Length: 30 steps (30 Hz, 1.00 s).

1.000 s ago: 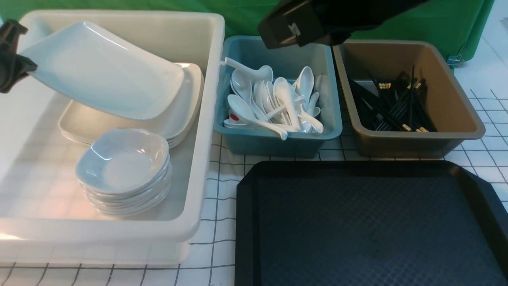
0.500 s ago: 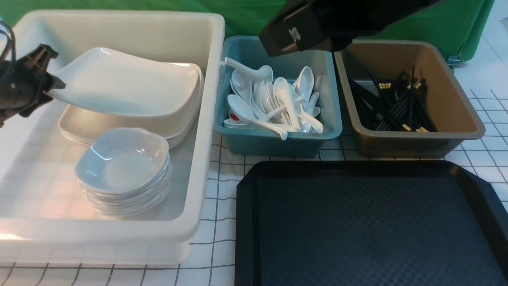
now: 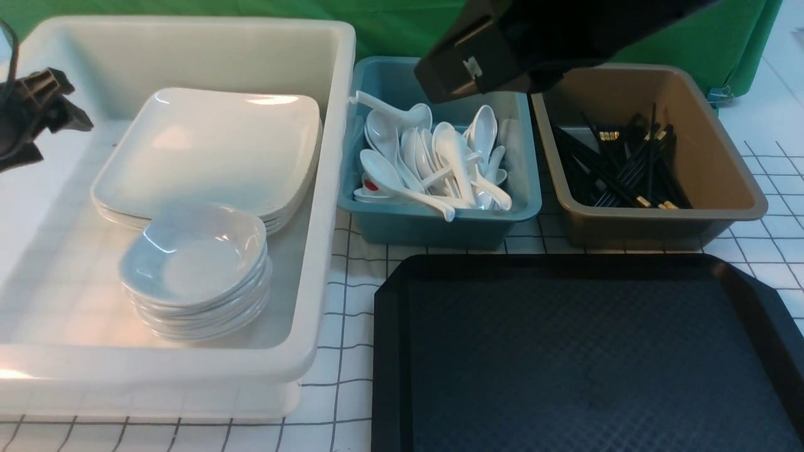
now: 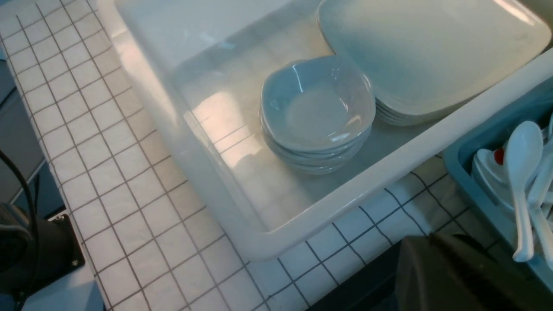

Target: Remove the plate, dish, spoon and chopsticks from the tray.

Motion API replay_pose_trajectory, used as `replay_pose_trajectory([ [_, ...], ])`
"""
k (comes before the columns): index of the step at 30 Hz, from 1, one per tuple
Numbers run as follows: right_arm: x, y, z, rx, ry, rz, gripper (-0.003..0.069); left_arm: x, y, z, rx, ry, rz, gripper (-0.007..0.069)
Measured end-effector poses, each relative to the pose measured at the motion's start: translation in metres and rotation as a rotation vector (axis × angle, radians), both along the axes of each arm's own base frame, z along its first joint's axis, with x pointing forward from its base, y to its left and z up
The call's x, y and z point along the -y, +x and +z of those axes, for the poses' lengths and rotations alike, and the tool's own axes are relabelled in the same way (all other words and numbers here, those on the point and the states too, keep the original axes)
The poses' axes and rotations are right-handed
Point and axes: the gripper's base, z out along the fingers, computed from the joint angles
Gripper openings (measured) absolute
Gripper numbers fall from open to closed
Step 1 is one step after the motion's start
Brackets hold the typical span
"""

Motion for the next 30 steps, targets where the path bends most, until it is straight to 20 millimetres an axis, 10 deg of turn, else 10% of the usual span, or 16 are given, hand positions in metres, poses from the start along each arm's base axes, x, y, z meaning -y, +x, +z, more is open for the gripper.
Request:
replay_pose_trajectory([
  [6,0.001,0.001,0.006,0.013,0.017,-0.025,0.0005,0.023,-0.006,0.045,-0.003,0.003,-0.236,0.0277],
  [9,0.007,0.006,0.016,0.070,0.022,-0.120,0.0005,0.064,-0.024,0.088,0.048,0.075,-0.473,0.0052],
  [18,0.062,-0.003,0.051,0.241,-0.130,-0.430,0.0016,0.165,-0.139,0.189,0.326,0.292,-0.854,-0.0011],
  [25,0.128,-0.069,0.085,0.338,-0.012,-0.534,0.0023,0.178,-0.234,0.190,0.405,0.307,-0.986,-0.0011],
  [30,0.175,-0.125,0.074,0.402,0.105,-0.549,0.0029,0.162,-0.275,0.155,0.465,0.372,-0.891,-0.0011],
])
